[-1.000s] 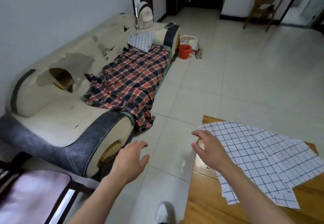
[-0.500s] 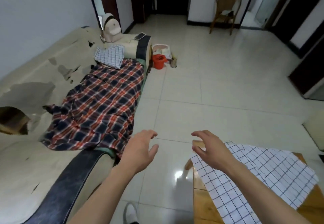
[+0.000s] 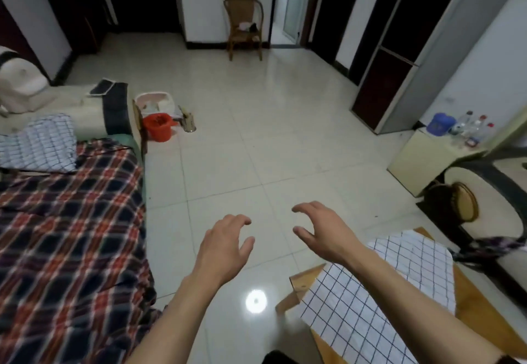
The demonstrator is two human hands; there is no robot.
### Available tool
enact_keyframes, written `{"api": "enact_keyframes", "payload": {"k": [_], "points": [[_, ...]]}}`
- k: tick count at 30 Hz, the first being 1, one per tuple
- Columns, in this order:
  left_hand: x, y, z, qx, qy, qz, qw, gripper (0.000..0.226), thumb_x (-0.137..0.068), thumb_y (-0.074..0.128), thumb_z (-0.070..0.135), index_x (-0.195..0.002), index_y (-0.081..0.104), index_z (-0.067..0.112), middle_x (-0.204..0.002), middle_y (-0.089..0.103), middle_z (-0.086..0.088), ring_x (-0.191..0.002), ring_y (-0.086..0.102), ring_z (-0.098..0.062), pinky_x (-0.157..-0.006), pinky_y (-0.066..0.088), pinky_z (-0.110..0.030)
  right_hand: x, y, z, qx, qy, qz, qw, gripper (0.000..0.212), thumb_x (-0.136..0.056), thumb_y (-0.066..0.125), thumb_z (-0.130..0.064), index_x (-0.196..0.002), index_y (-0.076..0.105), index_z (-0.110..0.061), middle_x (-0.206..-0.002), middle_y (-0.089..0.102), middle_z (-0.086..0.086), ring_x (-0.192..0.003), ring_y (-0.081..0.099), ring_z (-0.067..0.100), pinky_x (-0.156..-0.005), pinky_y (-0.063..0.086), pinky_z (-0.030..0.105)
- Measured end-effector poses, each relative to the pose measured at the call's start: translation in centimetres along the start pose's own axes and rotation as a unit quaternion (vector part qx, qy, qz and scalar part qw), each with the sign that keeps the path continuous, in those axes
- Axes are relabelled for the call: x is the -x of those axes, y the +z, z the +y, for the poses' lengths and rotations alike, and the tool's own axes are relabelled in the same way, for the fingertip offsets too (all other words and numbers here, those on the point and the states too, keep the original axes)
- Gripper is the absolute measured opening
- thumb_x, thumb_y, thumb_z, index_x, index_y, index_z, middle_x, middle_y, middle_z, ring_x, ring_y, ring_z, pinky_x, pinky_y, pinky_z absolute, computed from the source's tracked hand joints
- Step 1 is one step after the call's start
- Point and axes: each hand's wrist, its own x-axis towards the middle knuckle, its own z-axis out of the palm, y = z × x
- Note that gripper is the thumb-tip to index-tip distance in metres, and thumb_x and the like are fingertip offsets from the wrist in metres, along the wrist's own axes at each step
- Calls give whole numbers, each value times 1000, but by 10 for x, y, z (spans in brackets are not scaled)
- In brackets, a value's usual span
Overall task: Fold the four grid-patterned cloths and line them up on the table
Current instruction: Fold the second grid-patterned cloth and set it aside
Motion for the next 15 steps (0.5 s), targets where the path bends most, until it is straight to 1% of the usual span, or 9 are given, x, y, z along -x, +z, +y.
{"api": "enact_keyframes", "payload": {"k": [2,6,10,12,15], "points": [[-30,-5,-6,6,15,-21,1000,33,-93,56,41,-125,53,33,-121,55,15,-107,56,-10,-94,47,-35,-22,1,-2,-18,16,13,1000,43,-94,56,-39,-136,49,-29,-137,50,-7,-122,51,15,-102,42,34],[-100,-7,-23,-8,51,-43,998,31,-93,57,40,-122,55,32,-122,52,17,-107,54,-8,-95,46,-33,-76,11,17,-44,51,9,998,42,-94,55,-40,-135,48,-31,-135,51,-9,-119,53,12,-98,44,31],[-178,-5,-44,-16,44,-43,998,25,-92,59,37,-116,57,31,-120,50,18,-104,53,-7,-92,47,-32,-155,16,49,-57,63,6,996,42,-94,54,-39,-135,49,-30,-135,52,-8,-119,53,12,-100,44,32],[-218,-8,-45,-27,44,-51,997,24,-92,60,37,-114,57,31,-120,49,19,-103,53,-8,-91,47,-32,-192,10,63,-77,71,21,994,41,-94,55,-39,-134,49,-31,-135,52,-9,-117,54,12,-100,44,33],[-278,-14,-29,-42,65,-63,995,24,-92,60,37,-115,57,30,-122,48,19,-96,53,-9,-92,46,-32,-235,-10,81,-100,80,55,990,40,-94,56,-38,-134,51,-31,-135,52,-10,-118,53,10,-100,43,31]]}}
